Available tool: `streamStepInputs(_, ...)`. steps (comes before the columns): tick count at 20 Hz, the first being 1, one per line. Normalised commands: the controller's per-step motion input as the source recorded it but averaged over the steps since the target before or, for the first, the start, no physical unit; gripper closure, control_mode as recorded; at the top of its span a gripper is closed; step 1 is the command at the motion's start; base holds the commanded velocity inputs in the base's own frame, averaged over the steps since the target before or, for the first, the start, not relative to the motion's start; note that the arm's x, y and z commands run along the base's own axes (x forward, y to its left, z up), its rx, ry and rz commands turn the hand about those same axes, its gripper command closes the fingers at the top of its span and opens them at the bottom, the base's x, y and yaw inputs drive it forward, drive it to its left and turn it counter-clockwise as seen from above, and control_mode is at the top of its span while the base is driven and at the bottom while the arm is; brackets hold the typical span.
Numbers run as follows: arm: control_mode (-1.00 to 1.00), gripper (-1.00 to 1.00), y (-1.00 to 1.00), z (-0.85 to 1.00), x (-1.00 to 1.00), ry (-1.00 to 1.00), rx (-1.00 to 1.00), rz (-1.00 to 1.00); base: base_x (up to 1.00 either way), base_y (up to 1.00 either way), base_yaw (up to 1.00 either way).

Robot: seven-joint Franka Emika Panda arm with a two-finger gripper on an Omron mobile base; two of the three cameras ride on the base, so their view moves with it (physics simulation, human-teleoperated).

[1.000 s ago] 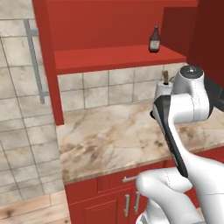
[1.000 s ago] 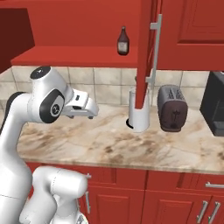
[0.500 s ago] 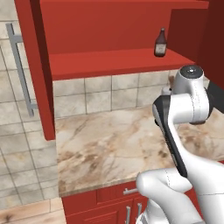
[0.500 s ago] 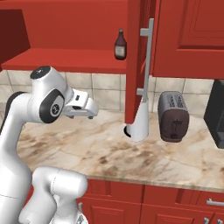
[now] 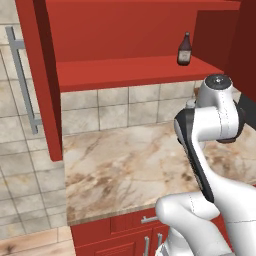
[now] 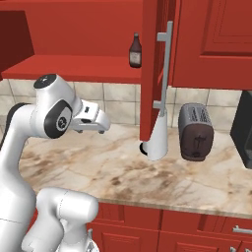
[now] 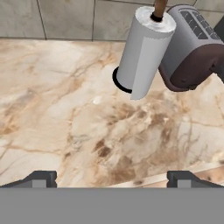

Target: Move the ketchup and ketchup from the cabinet to the dining counter.

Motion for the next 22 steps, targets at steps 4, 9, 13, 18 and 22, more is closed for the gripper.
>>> streamStepInputs(4,1.00,-1.00,0.00,0.00,0.00,0.00,0.00,0.00,0.00,0.00,0.00)
streamStepInputs(9,1.00,-1.00,0.00,0.00,0.00,0.00,0.00,0.00,0.00,0.00,0.00)
streamStepInputs(13,-1.00,-1.00,0.00,0.00,0.00,0.00,0.00,0.00,0.00,0.00,0.00)
streamStepInputs(18,-1.00,-1.00,0.00,0.00,0.00,0.00,0.00,0.00,0.00,0.00,0.00)
streamStepInputs(22,-1.00,-1.00,0.00,0.00,0.00,0.00,0.00,0.00,0.00,0.00,0.00)
